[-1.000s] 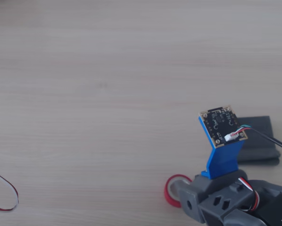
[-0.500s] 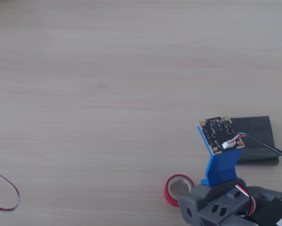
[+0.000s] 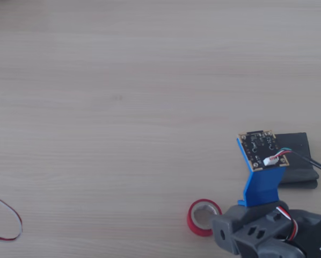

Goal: Grab the red tape and move it to the grey mat

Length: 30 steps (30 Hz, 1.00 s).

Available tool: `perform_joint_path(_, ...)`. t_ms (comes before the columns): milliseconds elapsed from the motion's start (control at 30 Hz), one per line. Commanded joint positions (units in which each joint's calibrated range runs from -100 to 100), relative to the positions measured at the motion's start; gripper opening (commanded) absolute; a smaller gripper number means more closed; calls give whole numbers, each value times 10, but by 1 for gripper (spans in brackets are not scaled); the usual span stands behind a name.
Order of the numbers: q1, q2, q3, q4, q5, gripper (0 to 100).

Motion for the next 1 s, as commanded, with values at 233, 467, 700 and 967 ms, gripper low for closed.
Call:
perform_joint_path(233, 3, 22, -1, -7, -2, 16)
perform_joint_path(467, 11, 63, -1, -59, 0, 16)
perform_joint_path(700, 12, 96, -8, -70, -1, 16)
perform_joint_path(967, 14, 110, -4, -98, -1, 16)
